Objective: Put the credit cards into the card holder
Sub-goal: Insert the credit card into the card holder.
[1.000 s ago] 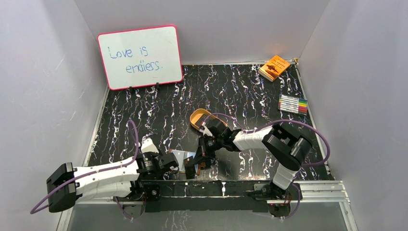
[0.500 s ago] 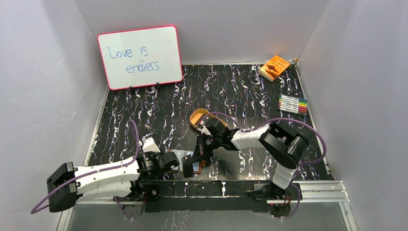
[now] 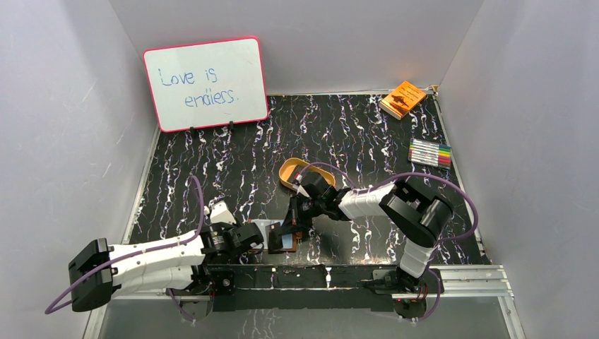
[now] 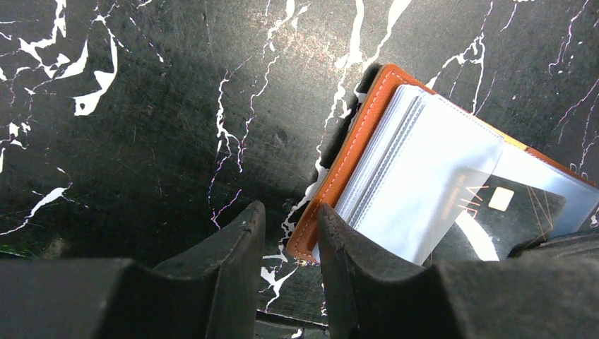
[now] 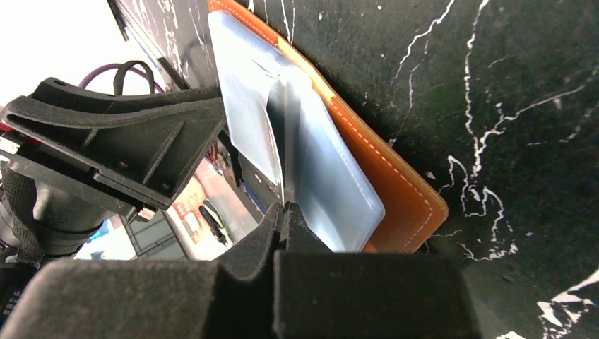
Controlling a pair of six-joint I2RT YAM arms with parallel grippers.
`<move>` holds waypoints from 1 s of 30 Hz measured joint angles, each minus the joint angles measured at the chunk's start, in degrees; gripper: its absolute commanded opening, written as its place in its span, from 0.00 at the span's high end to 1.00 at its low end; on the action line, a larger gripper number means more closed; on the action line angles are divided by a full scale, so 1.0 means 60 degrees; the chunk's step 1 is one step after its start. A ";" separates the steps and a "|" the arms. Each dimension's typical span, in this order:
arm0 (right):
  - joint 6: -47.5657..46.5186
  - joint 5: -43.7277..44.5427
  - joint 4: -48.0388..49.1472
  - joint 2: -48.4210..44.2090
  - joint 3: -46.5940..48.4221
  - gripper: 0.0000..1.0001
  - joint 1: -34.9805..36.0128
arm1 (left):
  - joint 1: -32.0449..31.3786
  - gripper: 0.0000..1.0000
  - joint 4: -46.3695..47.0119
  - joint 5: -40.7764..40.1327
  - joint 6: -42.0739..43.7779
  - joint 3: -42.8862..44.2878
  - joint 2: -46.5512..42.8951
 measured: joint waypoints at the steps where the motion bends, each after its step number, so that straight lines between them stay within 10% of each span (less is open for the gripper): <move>1: 0.0000 0.0007 0.0000 0.0000 0.0000 1.00 -0.0004 | 0.0000 0.69 0.0011 0.0000 0.0007 -0.0007 -0.0007; 30: 0.0565 0.0546 0.0022 0.0015 0.0098 1.00 -0.0084 | 0.0004 0.70 0.0189 0.0029 0.0255 -0.0044 0.0044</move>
